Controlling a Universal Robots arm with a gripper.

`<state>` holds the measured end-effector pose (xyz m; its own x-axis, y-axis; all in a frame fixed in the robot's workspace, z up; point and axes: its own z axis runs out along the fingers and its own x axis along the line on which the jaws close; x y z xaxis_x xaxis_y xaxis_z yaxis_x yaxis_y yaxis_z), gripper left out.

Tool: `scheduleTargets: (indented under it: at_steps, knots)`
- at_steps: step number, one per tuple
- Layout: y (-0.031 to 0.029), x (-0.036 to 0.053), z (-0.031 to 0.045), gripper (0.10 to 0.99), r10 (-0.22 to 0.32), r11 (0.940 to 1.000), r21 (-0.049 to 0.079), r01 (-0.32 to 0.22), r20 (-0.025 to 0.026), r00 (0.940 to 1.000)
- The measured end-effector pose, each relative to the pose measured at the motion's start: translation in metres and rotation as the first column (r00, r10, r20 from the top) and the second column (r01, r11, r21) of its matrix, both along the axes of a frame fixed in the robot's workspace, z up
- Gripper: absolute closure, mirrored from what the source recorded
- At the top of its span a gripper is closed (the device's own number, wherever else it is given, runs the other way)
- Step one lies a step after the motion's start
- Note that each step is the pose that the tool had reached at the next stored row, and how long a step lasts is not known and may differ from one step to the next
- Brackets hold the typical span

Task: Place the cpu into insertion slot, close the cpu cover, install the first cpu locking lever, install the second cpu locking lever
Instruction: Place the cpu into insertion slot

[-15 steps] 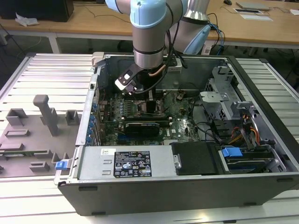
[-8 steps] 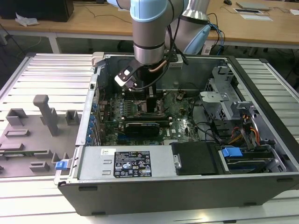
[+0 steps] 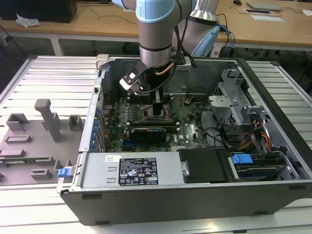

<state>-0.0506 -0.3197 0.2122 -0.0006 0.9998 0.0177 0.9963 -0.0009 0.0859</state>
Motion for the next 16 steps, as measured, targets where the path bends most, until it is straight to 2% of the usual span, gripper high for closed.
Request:
scheduleTargets:
  at_steps: [3,4,6,16]
  knots:
    - [0.0,0.0,0.0001,0.859,0.0,1.0,0.0,0.0,-0.0001,1.0]
    - [0.0,0.0,0.0001,0.859,0.0,1.0,0.0,0.0,0.0,1.0]
    - [0.0,0.0,0.0001,0.976,0.0,1.0,0.0,0.0,0.0,1.0]
    - [0.0,0.0,0.0004,0.98,0.0,1.0,0.0,0.0,0.0,1.0]
